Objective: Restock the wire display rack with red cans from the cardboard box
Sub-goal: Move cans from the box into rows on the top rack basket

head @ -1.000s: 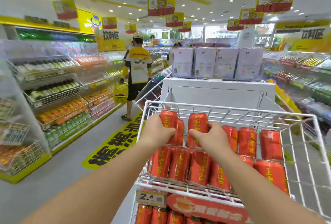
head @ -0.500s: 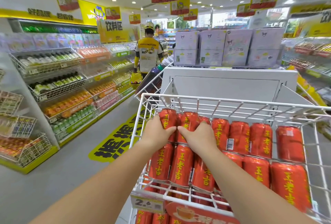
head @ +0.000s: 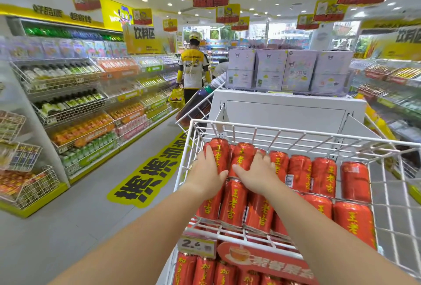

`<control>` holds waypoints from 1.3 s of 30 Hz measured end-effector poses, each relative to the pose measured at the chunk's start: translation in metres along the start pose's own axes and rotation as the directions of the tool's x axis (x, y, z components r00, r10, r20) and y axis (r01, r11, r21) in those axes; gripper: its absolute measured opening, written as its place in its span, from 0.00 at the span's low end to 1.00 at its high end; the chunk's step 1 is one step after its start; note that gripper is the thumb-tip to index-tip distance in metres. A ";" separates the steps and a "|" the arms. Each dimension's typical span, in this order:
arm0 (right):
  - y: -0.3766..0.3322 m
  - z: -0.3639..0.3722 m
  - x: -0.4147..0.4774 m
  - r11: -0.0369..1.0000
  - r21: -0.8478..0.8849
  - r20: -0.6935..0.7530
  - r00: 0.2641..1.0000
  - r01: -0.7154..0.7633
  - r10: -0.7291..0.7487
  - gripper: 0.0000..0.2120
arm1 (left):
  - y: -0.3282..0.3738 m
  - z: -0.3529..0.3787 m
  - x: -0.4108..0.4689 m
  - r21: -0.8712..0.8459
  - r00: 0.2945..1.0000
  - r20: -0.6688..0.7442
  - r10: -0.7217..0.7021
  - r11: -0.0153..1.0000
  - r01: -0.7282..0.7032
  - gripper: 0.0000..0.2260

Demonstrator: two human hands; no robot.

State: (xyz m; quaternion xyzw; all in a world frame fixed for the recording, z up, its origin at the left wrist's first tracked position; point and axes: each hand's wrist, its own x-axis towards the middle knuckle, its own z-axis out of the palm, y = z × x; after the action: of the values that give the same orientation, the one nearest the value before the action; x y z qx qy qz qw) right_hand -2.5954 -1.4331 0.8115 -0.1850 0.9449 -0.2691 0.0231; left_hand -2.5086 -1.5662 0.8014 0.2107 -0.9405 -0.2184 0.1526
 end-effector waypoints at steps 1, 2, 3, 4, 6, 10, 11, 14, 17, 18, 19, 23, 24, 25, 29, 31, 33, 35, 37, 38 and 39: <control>0.002 -0.002 -0.006 0.998 -0.056 -0.022 0.999 0.036 -0.038 0.48 | -0.002 -0.003 -0.006 0.065 0.999 -0.012 0.052 0.997 -0.052 0.41; 0.003 -0.005 -0.014 0.991 -0.115 -0.039 0.996 0.074 -0.079 0.47 | -0.003 -0.006 -0.013 0.133 0.994 -0.022 0.109 0.986 -0.105 0.40; 0.004 -0.007 -0.022 0.980 -0.169 -0.050 0.992 0.106 -0.116 0.46 | -0.005 -0.008 -0.021 0.201 0.986 -0.025 0.163 0.967 -0.155 0.39; 0.005 -0.008 -0.032 0.967 -0.217 -0.059 0.987 0.134 -0.150 0.46 | -0.007 -0.009 -0.029 0.264 0.978 -0.016 0.207 0.945 -0.196 0.39; 0.005 -0.009 -0.051 0.938 -0.298 -0.069 0.976 0.177 -0.206 0.45 | -0.014 -0.011 -0.045 0.356 0.963 0.009 0.268 0.899 -0.253 0.38; 0.006 -0.001 -0.089 0.893 -0.395 -0.065 0.963 0.216 -0.261 0.43 | -0.031 -0.013 -0.078 0.428 0.938 0.060 0.342 0.840 -0.333 0.37; 0.007 0.004 -0.100 0.888 -0.407 -0.063 0.963 0.214 -0.261 0.43 | -0.037 -0.011 -0.086 0.436 0.928 0.075 0.365 0.825 -0.360 0.38; 0.011 0.022 -0.130 0.883 -0.432 -0.077 0.969 0.182 -0.237 0.46 | -0.059 0.002 -0.109 0.410 0.901 0.098 0.423 0.807 -0.424 0.38; 0.016 0.041 -0.163 0.872 -0.466 -0.079 0.975 0.150 -0.210 0.46 | -0.075 0.013 -0.135 0.395 0.886 0.124 0.448 0.796 -0.458 0.37; 0.017 0.046 -0.174 0.870 -0.471 -0.080 0.975 0.145 -0.206 0.45 | -0.079 0.015 -0.145 0.406 0.879 0.143 0.456 0.783 -0.472 0.38; 0.018 0.050 -0.185 0.870 -0.473 -0.079 0.977 0.137 -0.197 0.45 | -0.083 0.016 -0.153 0.420 0.872 0.161 0.462 0.768 -0.484 0.39; 0.022 0.062 -0.227 0.857 -0.504 -0.084 0.981 0.108 -0.173 0.42 | -0.095 0.019 -0.181 0.426 0.863 0.179 0.473 0.753 -0.501 0.40; 0.024 0.065 -0.236 0.853 -0.512 -0.092 0.981 0.099 -0.168 0.42 | -0.098 0.021 -0.187 0.421 0.861 0.175 0.478 0.754 -0.504 0.40; 0.026 0.069 -0.245 0.850 -0.520 -0.099 0.982 0.087 -0.161 0.42 | -0.102 0.022 -0.193 0.420 0.859 0.167 0.484 0.753 -0.507 0.41; 0.037 0.091 -0.274 0.836 -0.545 -0.070 0.990 0.063 -0.120 0.44 | -0.118 0.032 -0.222 0.400 0.851 0.196 0.488 0.752 -0.524 0.38; 0.045 0.105 -0.284 0.834 -0.549 -0.043 0.994 0.059 -0.099 0.43 | -0.129 0.040 -0.236 0.406 0.853 0.238 0.464 0.750 -0.522 0.38; 0.053 0.121 -0.290 0.827 -0.558 0.003 0.997 0.069 -0.081 0.42 | -0.140 0.050 -0.248 0.412 0.857 0.271 0.439 0.752 -0.515 0.39; 0.065 0.141 -0.295 0.830 -0.551 0.037 0.996 0.085 -0.077 0.43 | -0.154 0.065 -0.258 0.405 0.861 0.302 0.408 0.763 -0.504 0.40; 0.080 0.165 -0.299 0.840 -0.532 0.068 0.995 0.101 -0.077 0.42 | -0.169 0.086 -0.267 0.385 0.864 0.341 0.371 0.784 -0.488 0.39; 0.089 0.179 -0.302 0.843 -0.527 0.095 0.993 0.110 -0.070 0.41 | -0.177 0.099 -0.272 0.378 0.863 0.359 0.355 0.790 -0.482 0.39; 0.099 0.195 -0.304 0.843 -0.524 0.122 0.990 0.119 -0.064 0.40 | -0.186 0.112 -0.279 0.380 0.861 0.375 0.343 0.790 -0.480 0.39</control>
State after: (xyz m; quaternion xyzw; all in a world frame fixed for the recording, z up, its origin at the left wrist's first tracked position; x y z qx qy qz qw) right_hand -2.3179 -1.3423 0.5770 -0.2424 0.9701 0.0108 0.0053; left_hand -2.2491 -1.5498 0.5626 -0.0054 -0.9997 0.0221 0.0046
